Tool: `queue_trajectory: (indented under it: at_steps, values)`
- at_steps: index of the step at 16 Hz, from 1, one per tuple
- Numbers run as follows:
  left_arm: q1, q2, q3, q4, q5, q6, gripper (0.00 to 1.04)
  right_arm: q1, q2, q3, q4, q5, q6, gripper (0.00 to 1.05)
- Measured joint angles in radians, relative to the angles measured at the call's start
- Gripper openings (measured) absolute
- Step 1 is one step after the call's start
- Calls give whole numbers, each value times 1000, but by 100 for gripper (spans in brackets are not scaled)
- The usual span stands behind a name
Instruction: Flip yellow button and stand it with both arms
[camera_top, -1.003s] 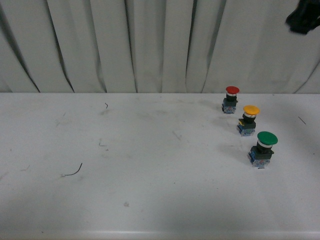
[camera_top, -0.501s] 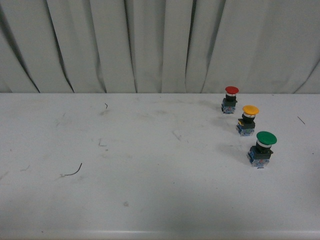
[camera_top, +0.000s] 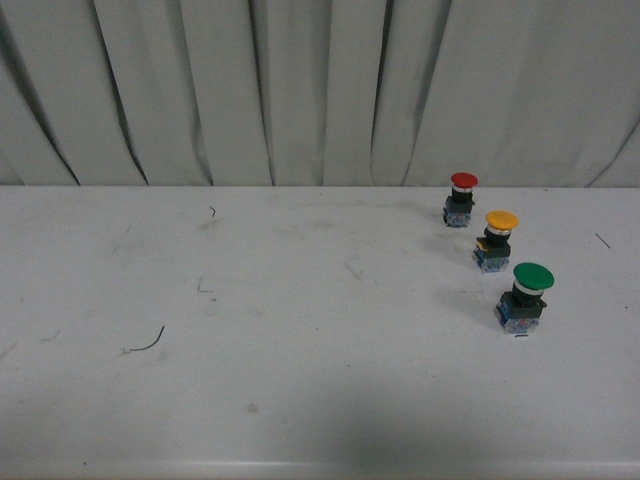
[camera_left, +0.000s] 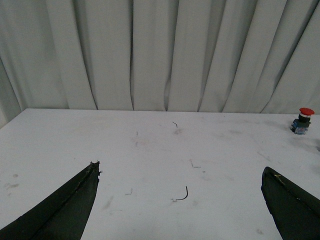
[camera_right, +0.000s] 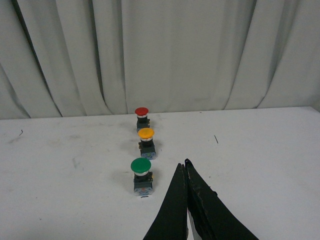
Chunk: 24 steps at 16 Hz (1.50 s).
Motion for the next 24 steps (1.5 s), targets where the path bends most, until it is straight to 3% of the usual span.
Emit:
queue_trajectory:
  at_steps: [15, 17, 21, 22, 24]
  values:
    - [0, 0, 0, 0, 0, 0, 98, 0, -378, -39, -321, 1, 0, 2]
    - [0, 0, 0, -1, 0, 0, 98, 0, -546, -38, -489, 1, 0, 2]
    - [0, 0, 0, 0, 0, 0, 98, 0, -546, -38, -498, 3, 0, 2]
    - [0, 0, 0, 0, 0, 0, 98, 0, -546, -38, -497, 3, -1, 6]
    - [0, 0, 0, 0, 0, 0, 98, 0, -546, -38, -497, 3, -1, 29]
